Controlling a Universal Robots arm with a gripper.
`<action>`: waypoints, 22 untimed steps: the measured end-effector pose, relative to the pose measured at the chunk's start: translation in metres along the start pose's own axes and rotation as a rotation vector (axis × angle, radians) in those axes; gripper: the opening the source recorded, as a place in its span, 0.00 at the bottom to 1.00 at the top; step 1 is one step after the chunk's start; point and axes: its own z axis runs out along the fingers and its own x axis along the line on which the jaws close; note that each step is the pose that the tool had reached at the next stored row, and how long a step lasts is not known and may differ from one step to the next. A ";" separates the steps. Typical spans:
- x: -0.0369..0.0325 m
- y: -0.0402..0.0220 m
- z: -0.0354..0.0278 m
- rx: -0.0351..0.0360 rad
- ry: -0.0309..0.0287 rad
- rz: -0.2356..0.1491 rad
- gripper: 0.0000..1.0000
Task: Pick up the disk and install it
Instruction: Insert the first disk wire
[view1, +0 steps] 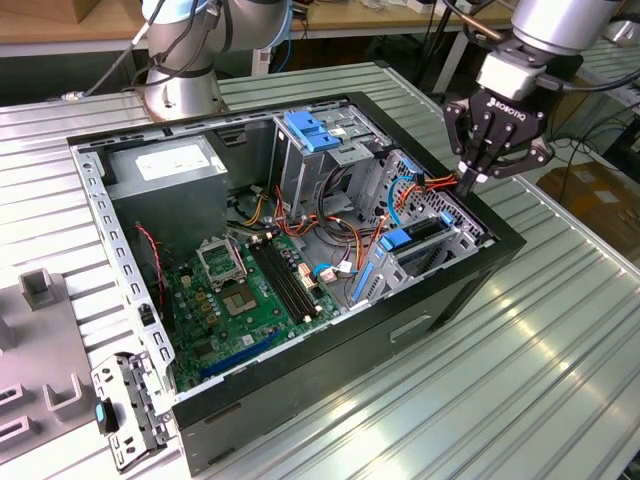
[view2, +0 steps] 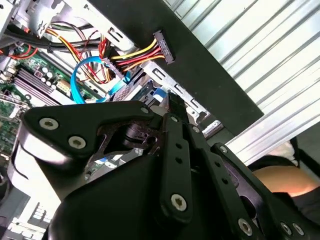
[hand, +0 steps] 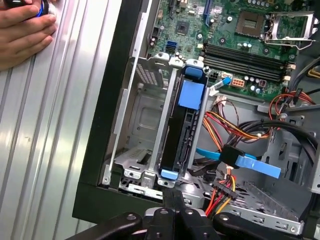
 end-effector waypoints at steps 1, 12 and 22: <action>0.0000 0.0000 0.0000 0.0037 0.0007 -0.013 0.11; -0.0015 -0.0012 -0.0003 0.0279 0.0032 -0.173 0.11; -0.0203 -0.0144 -0.0013 0.0304 0.0030 -0.208 0.11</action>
